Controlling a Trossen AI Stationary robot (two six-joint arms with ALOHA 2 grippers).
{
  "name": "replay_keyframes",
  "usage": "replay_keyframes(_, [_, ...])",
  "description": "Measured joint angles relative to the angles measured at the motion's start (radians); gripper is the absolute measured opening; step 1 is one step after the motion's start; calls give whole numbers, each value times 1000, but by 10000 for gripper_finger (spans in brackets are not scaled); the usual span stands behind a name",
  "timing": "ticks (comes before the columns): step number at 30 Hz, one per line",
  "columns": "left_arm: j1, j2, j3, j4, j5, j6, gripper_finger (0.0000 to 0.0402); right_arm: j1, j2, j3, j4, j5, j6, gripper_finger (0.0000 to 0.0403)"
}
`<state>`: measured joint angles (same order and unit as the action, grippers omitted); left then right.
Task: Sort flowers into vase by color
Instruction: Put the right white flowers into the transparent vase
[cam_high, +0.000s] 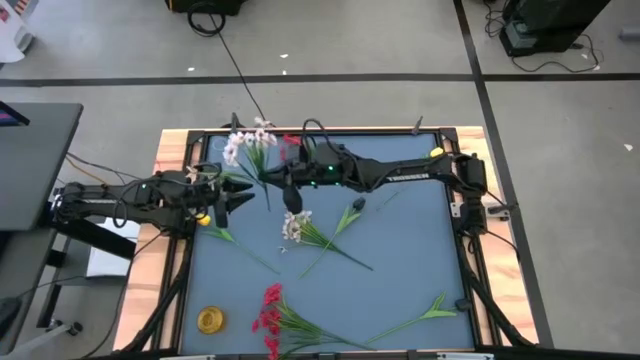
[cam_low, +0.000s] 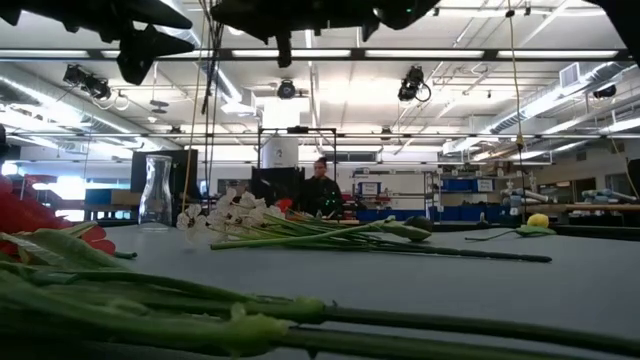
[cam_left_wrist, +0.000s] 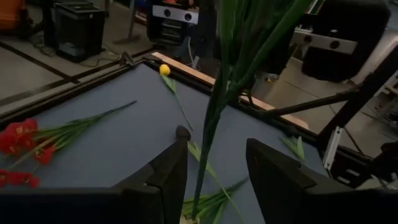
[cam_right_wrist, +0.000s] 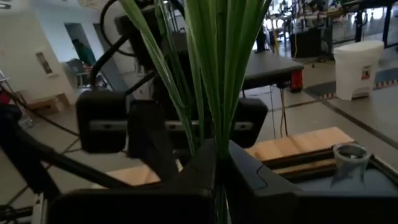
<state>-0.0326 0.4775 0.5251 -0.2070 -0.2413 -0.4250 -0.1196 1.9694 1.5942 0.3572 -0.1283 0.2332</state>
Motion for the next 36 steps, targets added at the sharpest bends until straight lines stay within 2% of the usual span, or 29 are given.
replay_keyframes(7, [10, 38, 0, 68, -26, 34, 165, -8, 28, 55, -12, -29, -28, 26])
replay_keyframes(16, [43, 138, -1, 198, -26, 73, 125, -9, 28, 56, -31, -51, -55, 26])
replay_keyframes(20, [43, 142, -1, 204, -26, 137, 85, -10, 28, 56, -32, -49, -60, 26])
replay_keyframes(23, [43, 142, -2, 199, -2, 208, 32, -10, 28, 56, -44, -49, -53, 26])
replay_keyframes(25, [43, 136, -2, 197, 16, 233, 13, -10, 28, 56, -56, -45, -46, 28])
replay_keyframes(29, [39, 109, -2, 186, 25, 246, 7, -8, 21, 57, -75, 22, 5, 44])
replay_keyframes(33, [2, 43, -2, 134, 83, 310, 4, -5, -3, 57, -72, 52, 10, 76])
replay_keyframes(36, [-35, -21, -1, 85, 127, 316, 3, 2, -44, 56, -73, 135, 10, 97])
